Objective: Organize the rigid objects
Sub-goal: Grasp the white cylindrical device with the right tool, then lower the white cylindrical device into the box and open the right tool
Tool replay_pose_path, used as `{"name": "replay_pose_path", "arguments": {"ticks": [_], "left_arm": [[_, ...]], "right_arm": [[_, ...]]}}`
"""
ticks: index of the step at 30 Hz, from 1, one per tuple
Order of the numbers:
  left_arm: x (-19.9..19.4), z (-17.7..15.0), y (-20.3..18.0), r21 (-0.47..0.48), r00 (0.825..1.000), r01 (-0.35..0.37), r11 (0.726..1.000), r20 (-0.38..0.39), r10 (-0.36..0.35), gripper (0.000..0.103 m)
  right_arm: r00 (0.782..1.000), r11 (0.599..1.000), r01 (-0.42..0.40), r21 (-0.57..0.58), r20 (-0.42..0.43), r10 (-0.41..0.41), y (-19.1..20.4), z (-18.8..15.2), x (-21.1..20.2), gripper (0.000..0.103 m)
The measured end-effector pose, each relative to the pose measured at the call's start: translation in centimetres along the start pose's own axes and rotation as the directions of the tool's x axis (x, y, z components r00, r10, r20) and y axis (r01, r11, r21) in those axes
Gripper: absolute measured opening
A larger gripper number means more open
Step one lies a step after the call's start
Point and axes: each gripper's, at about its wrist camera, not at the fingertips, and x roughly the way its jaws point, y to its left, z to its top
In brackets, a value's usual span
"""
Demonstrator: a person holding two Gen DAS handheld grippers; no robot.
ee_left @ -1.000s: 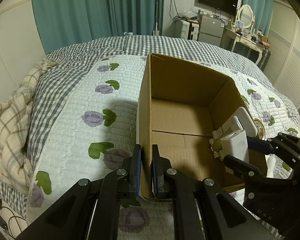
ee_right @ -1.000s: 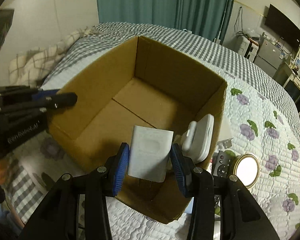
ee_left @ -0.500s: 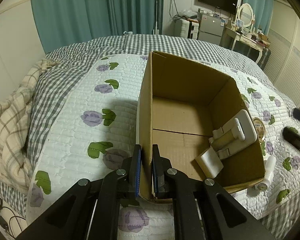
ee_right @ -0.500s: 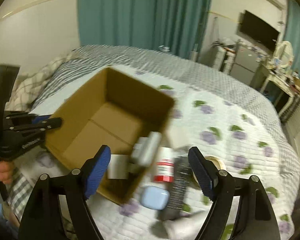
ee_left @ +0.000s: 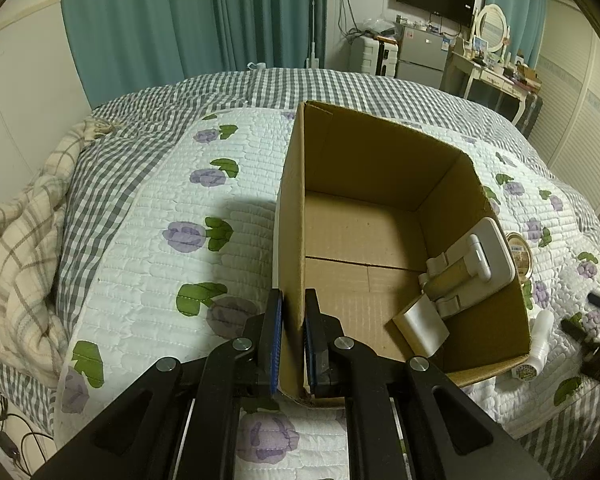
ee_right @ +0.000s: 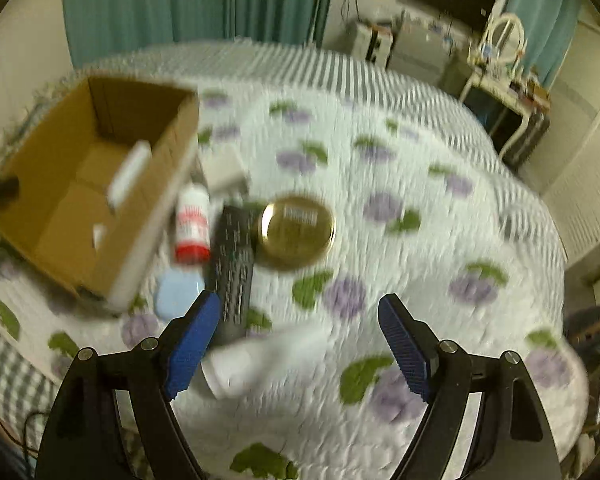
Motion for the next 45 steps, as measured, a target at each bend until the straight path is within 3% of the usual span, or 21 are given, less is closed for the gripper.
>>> {"name": "replay_pose_path", "arguments": {"ticks": [9,16,17,19,21,35,41,45], "left_arm": [[0.0,0.0,0.0,-0.005,1.000,0.004,1.000,0.001,-0.004,0.009],[-0.2,0.1,0.2,-0.009,1.000,0.014,1.000,0.001,-0.014,0.009],[-0.2,0.0,0.2,-0.009,1.000,0.015,1.000,0.001,-0.015,0.009],[-0.1,0.0,0.3,-0.008,1.000,0.016,1.000,0.001,-0.016,0.009],[-0.1,0.0,0.3,-0.007,1.000,0.016,1.000,0.001,-0.016,0.009],[-0.1,0.0,0.3,-0.009,1.000,0.016,1.000,0.002,-0.016,0.009],[-0.1,0.0,0.2,-0.009,1.000,0.019,1.000,0.002,-0.019,0.009],[-0.1,0.0,0.2,-0.008,1.000,0.018,1.000,0.002,-0.018,0.009]], "right_arm": [[0.988,0.997,-0.062,0.042,-0.139,0.067,1.5,-4.5,3.5,0.082],[0.974,0.987,-0.119,0.109,-0.181,0.138,2.2,-4.0,5.9,0.081],[0.975,0.987,-0.116,0.113,-0.178,0.135,2.3,-3.9,6.3,0.079],[0.979,0.990,-0.095,0.108,-0.172,0.113,2.6,-3.8,6.6,0.061],[0.975,0.985,-0.123,0.123,-0.170,0.142,2.5,-3.9,6.9,0.057],[0.993,0.993,-0.114,0.029,0.007,0.114,3.0,-2.7,2.1,0.052],[0.984,0.992,-0.126,-0.028,0.127,0.129,3.5,0.5,-2.6,0.052],[0.962,0.982,-0.167,-0.093,0.203,0.183,5.1,3.4,-5.5,0.052]]}}
